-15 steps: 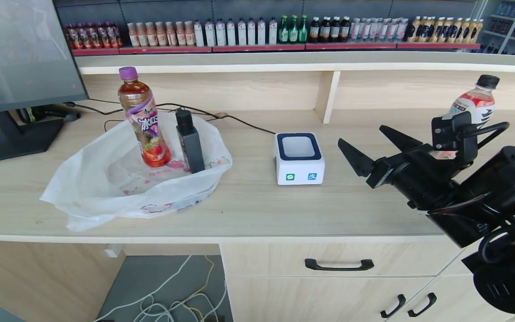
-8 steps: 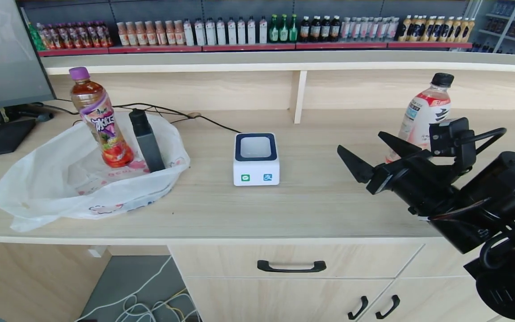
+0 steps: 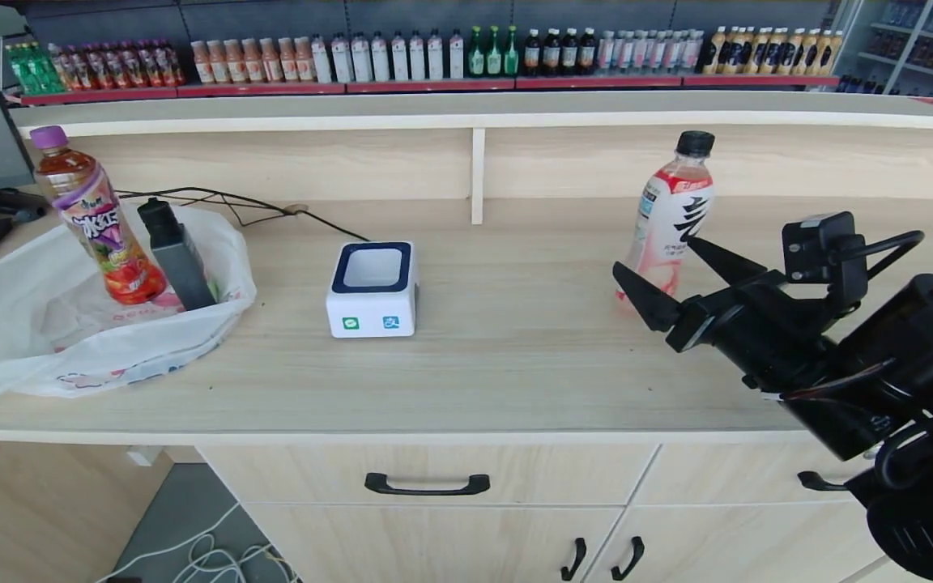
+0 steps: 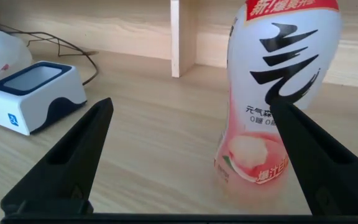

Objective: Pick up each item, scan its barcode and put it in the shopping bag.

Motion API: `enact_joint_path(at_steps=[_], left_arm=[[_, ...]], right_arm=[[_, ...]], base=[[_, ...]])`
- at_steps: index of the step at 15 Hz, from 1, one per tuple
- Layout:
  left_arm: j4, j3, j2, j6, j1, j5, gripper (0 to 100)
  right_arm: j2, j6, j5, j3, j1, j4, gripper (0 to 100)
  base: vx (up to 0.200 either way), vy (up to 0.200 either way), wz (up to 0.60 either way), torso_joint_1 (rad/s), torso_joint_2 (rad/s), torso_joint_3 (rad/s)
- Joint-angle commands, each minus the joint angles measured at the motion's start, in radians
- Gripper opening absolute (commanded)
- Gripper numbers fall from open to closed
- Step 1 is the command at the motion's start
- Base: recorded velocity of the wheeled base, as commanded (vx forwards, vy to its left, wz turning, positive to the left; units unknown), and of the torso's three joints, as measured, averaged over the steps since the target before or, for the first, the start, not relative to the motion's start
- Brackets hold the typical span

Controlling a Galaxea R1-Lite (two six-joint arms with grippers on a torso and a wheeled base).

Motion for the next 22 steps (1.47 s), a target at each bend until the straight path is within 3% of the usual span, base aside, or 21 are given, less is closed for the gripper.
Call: enact_joint_path(at_steps=[1, 3, 7, 11, 16, 22], left_arm=[[0.0, 0.0, 0.0, -0.001, -0.001, 0.0, 100], [0.0, 0.0, 0.0, 0.0, -0.001, 0.0, 100], [0.0, 0.0, 0.0, 0.0, -0.001, 0.0, 100], [0.0, 0.0, 0.0, 0.0, -0.001, 0.0, 100], [0.0, 0.0, 0.0, 0.002, -0.001, 0.0, 100], [0.0, 0.0, 0.0, 0.0, -0.001, 0.0, 100]], right_arm=[[-0.003, 0.0, 0.0, 0.0, 0.0, -0.001, 100], [-0.001, -0.002, 0.0, 0.002, 0.002, -0.001, 100], [0.011, -0.003, -0.032, -0.024, 0.003, -0.001, 100], [0.031, -0.025, -0.155, -0.021, 0.146, -0.001, 100], [0.119, -0.108, -0.225, -0.125, 0.126, 0.0, 100], [0.128, -0.069, -0.325, -0.287, 0.113, 0.226, 100]], base=[[0.0, -0.2, 0.0, -0.002, 0.01, 0.002], [0.0, -0.2, 0.0, 0.002, 0.0, 0.0], [0.0, 0.0, 0.0, 0.0, 0.0, 0.0], [0.0, 0.0, 0.0, 0.0, 0.0, 0.0], [0.0, 0.0, 0.0, 0.0, 0.0, 0.0], [0.0, 0.0, 0.0, 0.0, 0.0, 0.0]])
